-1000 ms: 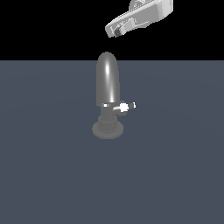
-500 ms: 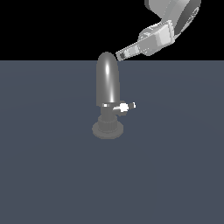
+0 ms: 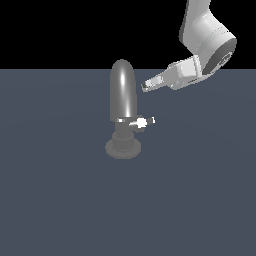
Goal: Turn on the faucet by rotating a designated handle.
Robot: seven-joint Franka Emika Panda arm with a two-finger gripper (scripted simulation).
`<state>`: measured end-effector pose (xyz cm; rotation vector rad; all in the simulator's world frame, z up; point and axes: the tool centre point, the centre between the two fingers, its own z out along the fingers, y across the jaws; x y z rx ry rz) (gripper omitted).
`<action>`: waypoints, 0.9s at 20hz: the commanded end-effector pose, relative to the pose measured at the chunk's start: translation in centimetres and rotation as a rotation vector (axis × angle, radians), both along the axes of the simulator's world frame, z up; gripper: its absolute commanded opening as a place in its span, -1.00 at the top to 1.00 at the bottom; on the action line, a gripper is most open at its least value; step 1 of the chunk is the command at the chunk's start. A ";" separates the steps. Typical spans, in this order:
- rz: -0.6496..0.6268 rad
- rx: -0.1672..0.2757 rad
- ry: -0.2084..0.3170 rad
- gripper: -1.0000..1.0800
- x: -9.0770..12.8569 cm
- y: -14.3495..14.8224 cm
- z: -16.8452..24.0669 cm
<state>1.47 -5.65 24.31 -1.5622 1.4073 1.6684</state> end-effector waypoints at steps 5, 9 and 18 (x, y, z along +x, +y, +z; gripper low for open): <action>-0.130 0.052 0.139 1.00 -0.2 -0.8 -4.0; -0.184 0.073 0.196 1.00 -0.6 -1.0 -5.7; -0.217 0.086 0.230 1.00 -0.9 -1.1 -6.7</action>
